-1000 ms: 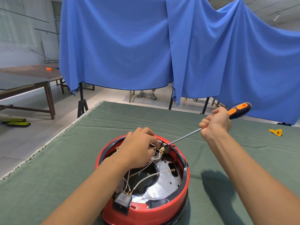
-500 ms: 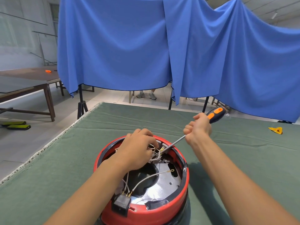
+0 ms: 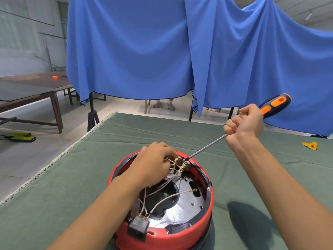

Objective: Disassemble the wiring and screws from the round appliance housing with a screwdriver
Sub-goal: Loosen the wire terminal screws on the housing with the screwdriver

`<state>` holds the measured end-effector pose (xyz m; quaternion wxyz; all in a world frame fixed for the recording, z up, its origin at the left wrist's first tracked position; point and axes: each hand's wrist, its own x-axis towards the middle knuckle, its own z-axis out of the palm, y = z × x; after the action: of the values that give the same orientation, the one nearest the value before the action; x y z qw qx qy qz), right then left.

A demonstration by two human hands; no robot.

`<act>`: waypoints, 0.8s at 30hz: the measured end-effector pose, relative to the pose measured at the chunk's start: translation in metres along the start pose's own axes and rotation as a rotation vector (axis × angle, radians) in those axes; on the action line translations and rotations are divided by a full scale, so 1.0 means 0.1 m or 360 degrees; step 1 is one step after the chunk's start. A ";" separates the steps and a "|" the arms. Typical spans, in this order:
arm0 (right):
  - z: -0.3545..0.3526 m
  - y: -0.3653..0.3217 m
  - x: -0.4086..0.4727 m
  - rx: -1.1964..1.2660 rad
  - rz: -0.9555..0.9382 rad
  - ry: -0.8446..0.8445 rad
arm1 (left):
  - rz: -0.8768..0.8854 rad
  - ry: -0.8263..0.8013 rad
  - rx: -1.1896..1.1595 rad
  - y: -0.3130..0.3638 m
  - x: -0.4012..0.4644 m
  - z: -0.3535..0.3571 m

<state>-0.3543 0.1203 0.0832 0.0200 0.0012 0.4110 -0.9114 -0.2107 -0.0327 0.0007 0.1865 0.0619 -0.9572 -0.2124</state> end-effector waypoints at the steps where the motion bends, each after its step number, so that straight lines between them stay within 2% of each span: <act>1: 0.01 0.00 -0.02 0.0014 -0.0024 0.0005 | -0.0013 0.0021 -0.0031 0.00 0.00 0.00; 11: 0.13 0.14 -0.22 -0.0017 -0.0227 -0.0126 | -0.0076 0.0091 -0.0010 -0.01 -0.01 0.00; 24: 0.28 0.15 -0.31 -0.0033 -0.0280 -0.0308 | -0.0190 0.0029 0.0109 -0.02 -0.01 -0.01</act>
<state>-0.3227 0.0906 0.0911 -0.0203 -0.1230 0.4150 -0.9012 -0.2093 -0.0349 0.0005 0.1800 0.1272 -0.9568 -0.1896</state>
